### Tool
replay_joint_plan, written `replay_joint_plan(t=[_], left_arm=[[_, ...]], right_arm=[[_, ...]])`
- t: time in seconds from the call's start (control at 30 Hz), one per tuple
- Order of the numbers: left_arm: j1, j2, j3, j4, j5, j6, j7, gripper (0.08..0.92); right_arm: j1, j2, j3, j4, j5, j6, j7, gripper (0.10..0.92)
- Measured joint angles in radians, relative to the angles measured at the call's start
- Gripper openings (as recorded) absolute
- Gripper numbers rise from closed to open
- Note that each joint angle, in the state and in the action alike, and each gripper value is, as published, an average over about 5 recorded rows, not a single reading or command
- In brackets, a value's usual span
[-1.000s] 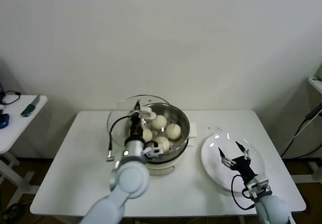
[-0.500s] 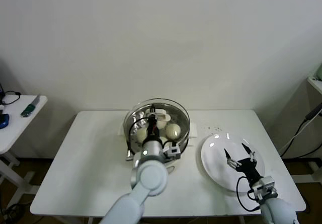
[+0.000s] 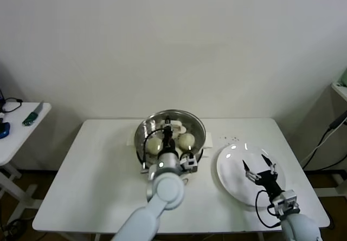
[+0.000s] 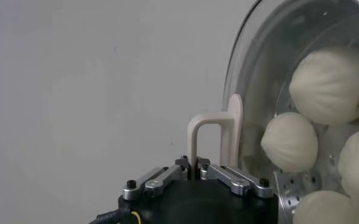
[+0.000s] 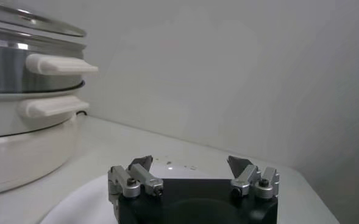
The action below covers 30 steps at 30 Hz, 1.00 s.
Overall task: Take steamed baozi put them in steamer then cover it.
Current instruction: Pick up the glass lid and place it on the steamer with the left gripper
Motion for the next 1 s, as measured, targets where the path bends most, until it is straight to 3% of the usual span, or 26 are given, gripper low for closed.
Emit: replay_joint_plan(t=[1.0], left_arm=[[0.003,0.012,0.001,0.059,-0.033,0.001,-0.074,0.146]], right_arm=[[0.004,0.003,0.005,-0.005,-0.003,0.008,-0.011,0.823]])
